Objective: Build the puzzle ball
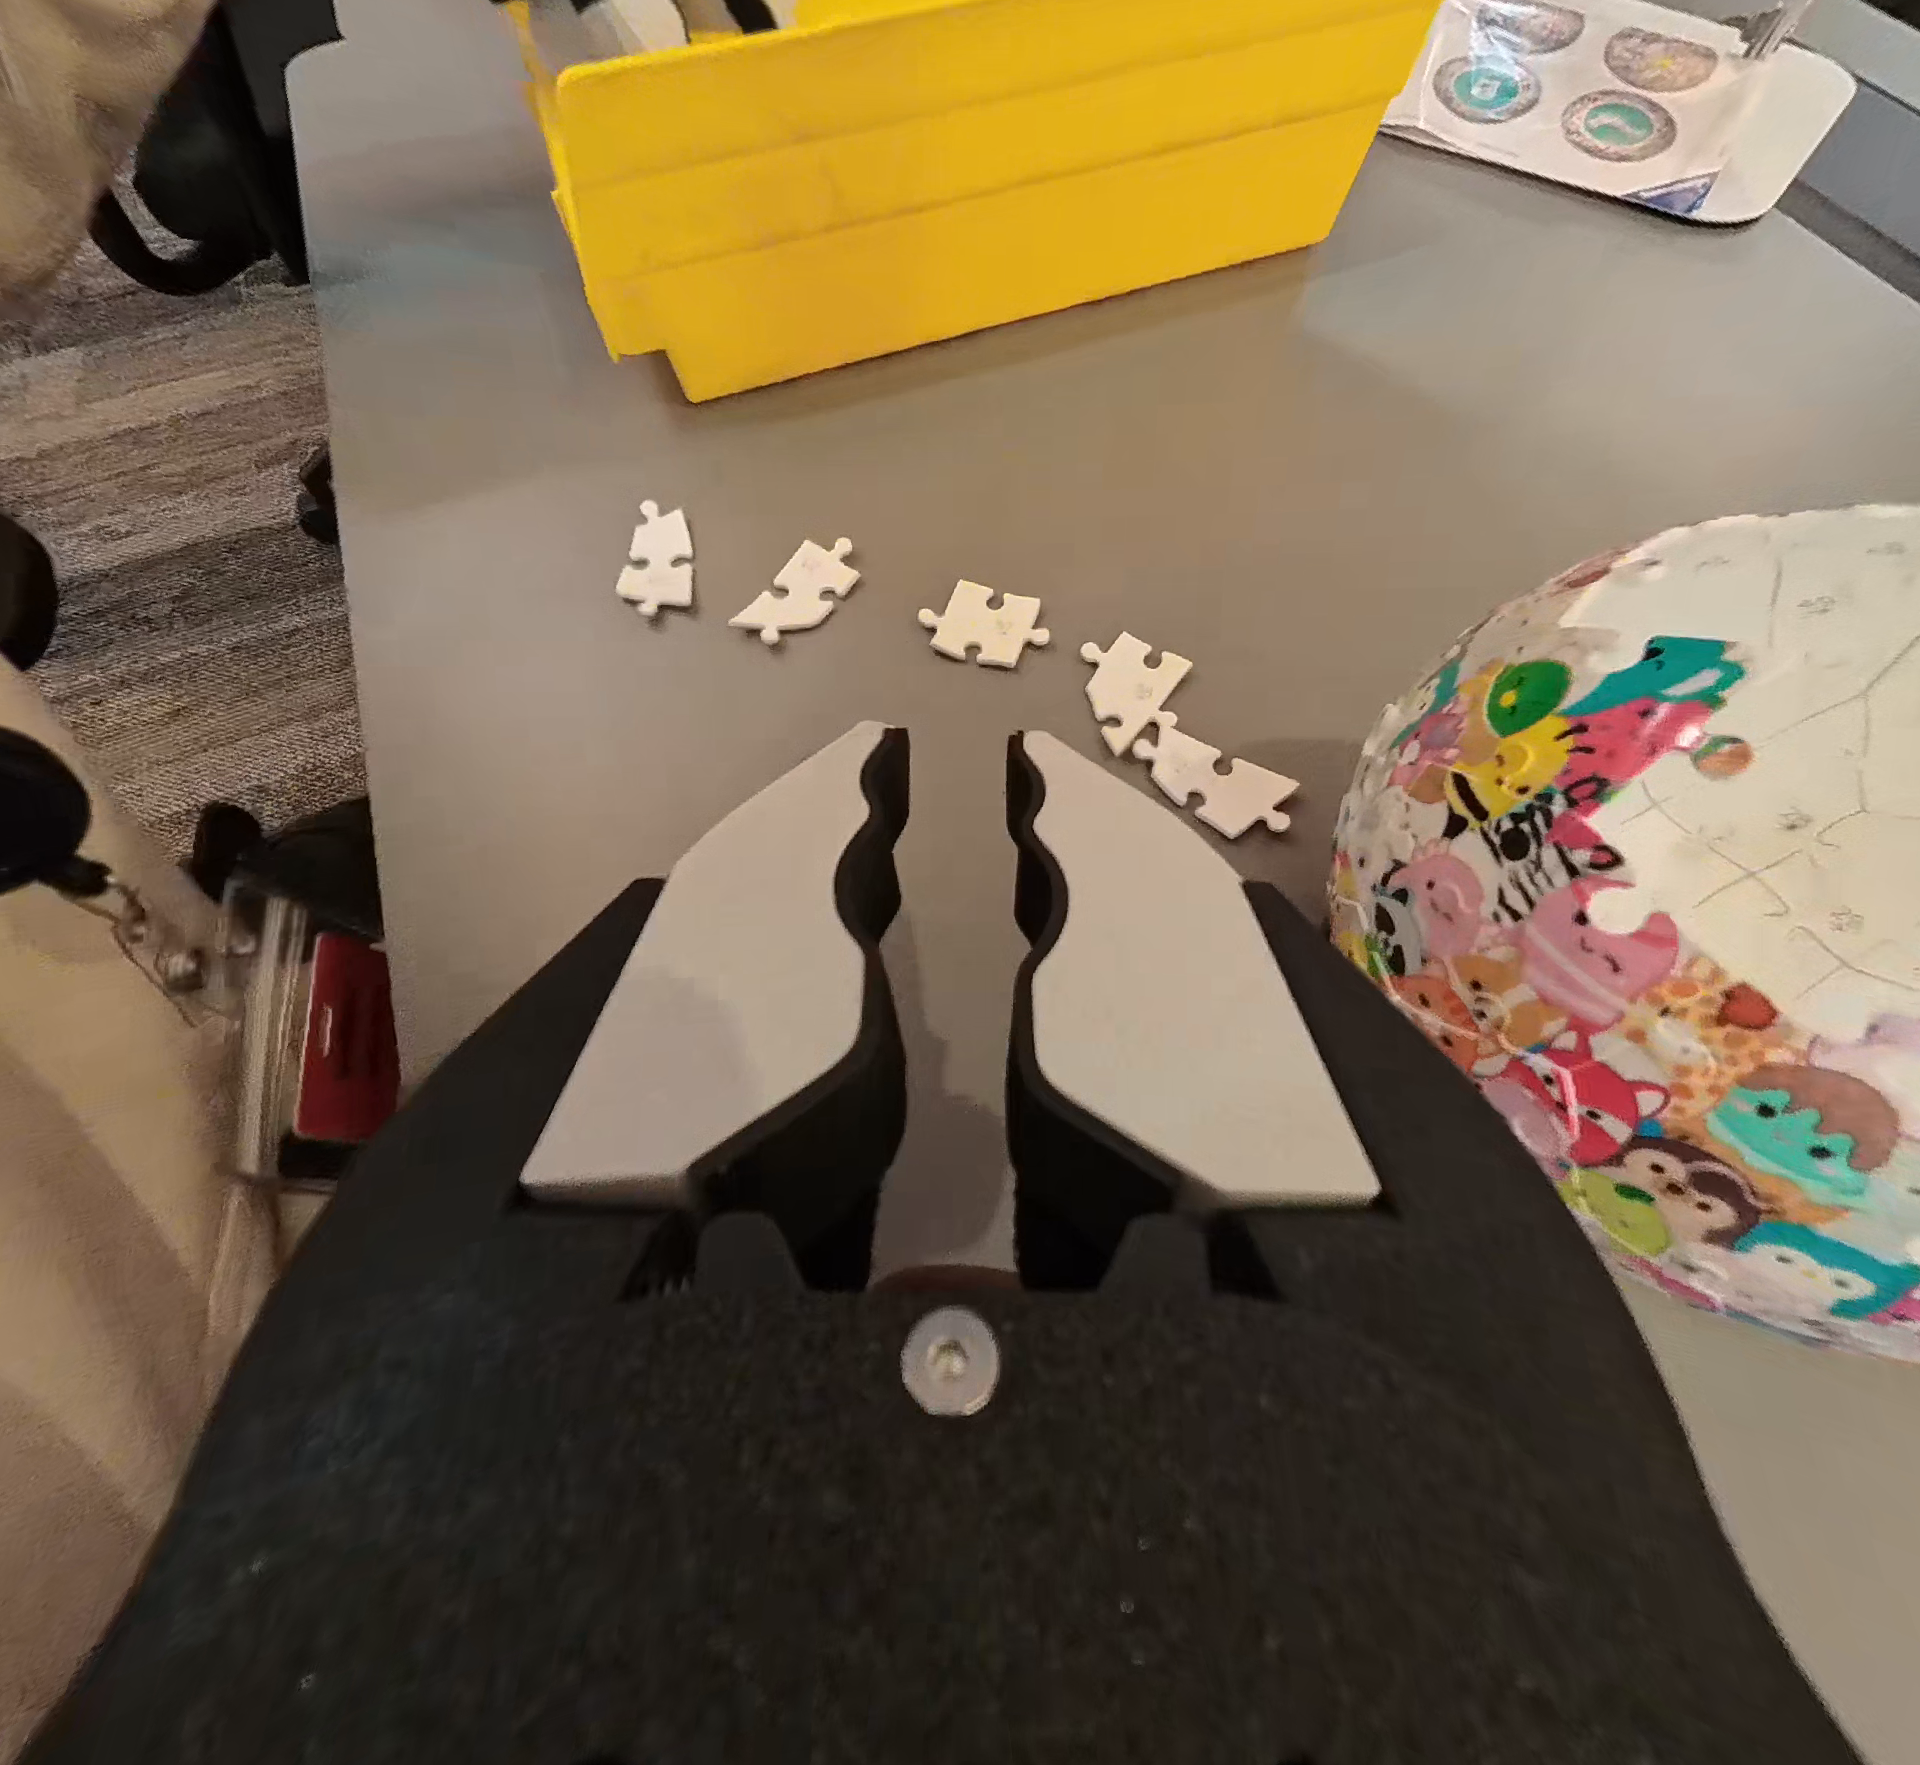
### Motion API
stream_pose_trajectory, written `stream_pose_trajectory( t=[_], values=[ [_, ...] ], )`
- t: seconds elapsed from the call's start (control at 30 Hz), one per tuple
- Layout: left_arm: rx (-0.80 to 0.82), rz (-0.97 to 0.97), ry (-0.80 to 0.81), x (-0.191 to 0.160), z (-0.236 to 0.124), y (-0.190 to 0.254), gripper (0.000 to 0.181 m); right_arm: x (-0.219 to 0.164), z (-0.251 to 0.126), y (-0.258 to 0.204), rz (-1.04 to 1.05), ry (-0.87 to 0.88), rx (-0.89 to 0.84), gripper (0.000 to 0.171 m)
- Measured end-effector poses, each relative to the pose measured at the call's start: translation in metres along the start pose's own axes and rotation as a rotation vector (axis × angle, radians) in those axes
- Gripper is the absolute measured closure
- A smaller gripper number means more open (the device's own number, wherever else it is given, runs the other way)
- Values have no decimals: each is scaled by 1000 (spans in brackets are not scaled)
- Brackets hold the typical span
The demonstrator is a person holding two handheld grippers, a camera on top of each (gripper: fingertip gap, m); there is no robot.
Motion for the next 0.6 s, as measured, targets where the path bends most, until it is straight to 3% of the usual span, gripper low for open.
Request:
stream_pose_trajectory(
  t=[0.27, 0.5, 0.6],
  values=[
    [-22, 63, -88, 22, 9, -1, 133, 1, 14, 0, 4, -41, 3, 153],
    [52, 84, 37, 70, -17, -2, 135, 3, 15, -1, -5, -40, -10, 153],
    [14, 183, -99, 67, 7, -2, 134, 2, 13, -3, 0, -32, -9, 153]
  ],
)
Point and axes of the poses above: each gripper's, where its closed fingertips meet, z out along the fingers, x out of its top, y = z × x across the jaws, the point moved 1 cm from there along -z, back along the fingers, and after that the axes turned 3 degrees about -z, right-handed, at the moved point
